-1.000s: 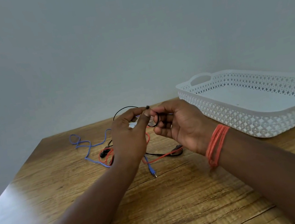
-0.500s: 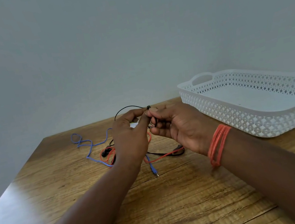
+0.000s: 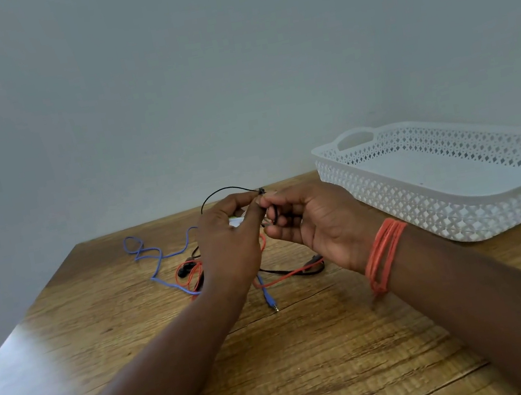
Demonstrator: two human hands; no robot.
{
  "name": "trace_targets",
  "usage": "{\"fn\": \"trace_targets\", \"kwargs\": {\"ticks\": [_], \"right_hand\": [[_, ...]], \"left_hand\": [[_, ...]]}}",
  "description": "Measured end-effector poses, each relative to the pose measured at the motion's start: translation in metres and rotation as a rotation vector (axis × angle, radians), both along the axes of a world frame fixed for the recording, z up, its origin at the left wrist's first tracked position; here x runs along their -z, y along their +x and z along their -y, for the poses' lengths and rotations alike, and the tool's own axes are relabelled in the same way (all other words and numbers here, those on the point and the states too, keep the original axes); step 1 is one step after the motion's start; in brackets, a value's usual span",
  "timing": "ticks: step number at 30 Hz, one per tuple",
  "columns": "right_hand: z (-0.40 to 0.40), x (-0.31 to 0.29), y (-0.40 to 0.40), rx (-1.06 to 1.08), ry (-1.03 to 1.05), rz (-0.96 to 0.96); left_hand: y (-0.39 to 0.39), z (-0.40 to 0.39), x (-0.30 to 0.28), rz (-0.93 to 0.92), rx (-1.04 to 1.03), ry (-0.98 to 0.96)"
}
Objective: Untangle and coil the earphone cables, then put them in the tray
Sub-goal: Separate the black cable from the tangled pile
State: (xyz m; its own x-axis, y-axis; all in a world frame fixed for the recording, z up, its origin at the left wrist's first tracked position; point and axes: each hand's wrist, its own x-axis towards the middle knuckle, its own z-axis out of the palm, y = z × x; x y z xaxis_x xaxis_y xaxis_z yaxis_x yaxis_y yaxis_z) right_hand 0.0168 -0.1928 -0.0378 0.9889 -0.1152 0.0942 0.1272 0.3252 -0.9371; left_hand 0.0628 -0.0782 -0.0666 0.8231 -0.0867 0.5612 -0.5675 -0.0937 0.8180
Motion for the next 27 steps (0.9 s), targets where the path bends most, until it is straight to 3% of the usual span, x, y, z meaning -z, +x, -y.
{"fn": "trace_targets", "kwargs": {"ticks": [14, 27], "right_hand": [[0.0011, -0.0012, -0.0017, 0.007, 0.056, -0.013], [0.0063, -0.0035, -0.0017, -0.012, 0.101, -0.12]], "left_hand": [[0.0029, -0.0004, 0.0024, 0.098, 0.013, 0.065], [0.0054, -0.0047, 0.0057, 0.236, -0.084, 0.268]]}}
